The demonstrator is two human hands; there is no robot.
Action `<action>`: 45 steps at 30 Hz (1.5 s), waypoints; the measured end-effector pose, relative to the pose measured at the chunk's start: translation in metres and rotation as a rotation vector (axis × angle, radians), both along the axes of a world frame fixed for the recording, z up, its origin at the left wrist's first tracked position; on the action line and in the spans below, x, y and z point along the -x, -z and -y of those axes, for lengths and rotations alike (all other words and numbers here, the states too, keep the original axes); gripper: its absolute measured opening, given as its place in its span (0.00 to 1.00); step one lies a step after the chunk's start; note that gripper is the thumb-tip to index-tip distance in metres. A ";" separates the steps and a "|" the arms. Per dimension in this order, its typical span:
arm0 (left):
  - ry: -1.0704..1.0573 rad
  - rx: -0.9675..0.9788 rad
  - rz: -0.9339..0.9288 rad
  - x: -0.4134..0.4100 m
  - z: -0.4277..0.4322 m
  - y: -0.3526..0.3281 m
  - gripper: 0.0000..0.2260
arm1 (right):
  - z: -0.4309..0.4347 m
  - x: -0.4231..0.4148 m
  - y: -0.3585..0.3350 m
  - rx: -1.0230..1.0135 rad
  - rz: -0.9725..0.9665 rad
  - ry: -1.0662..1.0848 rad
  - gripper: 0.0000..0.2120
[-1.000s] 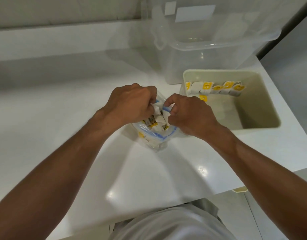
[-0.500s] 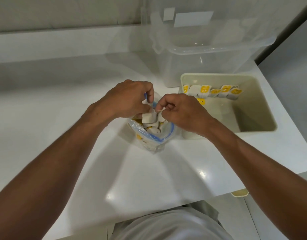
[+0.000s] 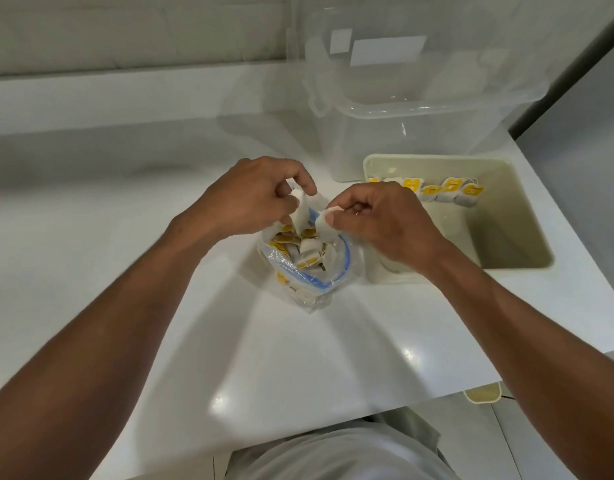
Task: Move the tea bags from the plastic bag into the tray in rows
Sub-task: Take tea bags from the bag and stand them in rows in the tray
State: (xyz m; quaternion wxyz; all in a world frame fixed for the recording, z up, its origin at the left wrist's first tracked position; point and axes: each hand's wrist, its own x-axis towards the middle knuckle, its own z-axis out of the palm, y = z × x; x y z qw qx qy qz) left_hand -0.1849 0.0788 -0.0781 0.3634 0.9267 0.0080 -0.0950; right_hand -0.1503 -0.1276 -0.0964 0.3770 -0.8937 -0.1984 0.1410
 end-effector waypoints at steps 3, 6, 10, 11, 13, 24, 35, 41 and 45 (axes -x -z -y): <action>-0.019 0.072 -0.024 0.002 0.001 -0.005 0.14 | 0.001 -0.001 0.000 0.040 0.030 0.004 0.03; -0.028 0.098 -0.053 0.000 0.002 -0.006 0.13 | 0.002 -0.002 0.001 -0.081 -0.063 0.056 0.04; 0.014 0.064 -0.098 -0.001 0.003 -0.005 0.15 | 0.002 -0.004 0.005 -0.176 -0.175 0.082 0.04; 0.025 0.044 -0.094 -0.001 0.003 -0.005 0.14 | 0.003 -0.004 0.006 -0.175 -0.181 0.084 0.04; 0.046 0.002 -0.071 -0.002 0.002 -0.006 0.10 | 0.004 -0.003 0.007 -0.182 -0.191 0.093 0.04; 0.046 -0.177 0.014 -0.008 0.001 -0.005 0.05 | 0.011 0.002 -0.002 -0.215 -0.300 0.052 0.03; 0.012 0.176 -0.069 -0.008 0.000 0.003 0.06 | 0.002 0.000 -0.003 -0.352 -0.427 0.075 0.03; 0.033 0.212 -0.067 -0.004 0.001 0.002 0.06 | 0.001 0.003 0.000 -0.324 -0.414 0.067 0.02; 0.064 0.150 -0.076 -0.005 0.002 0.000 0.06 | 0.005 0.005 -0.002 -0.314 -0.396 0.055 0.03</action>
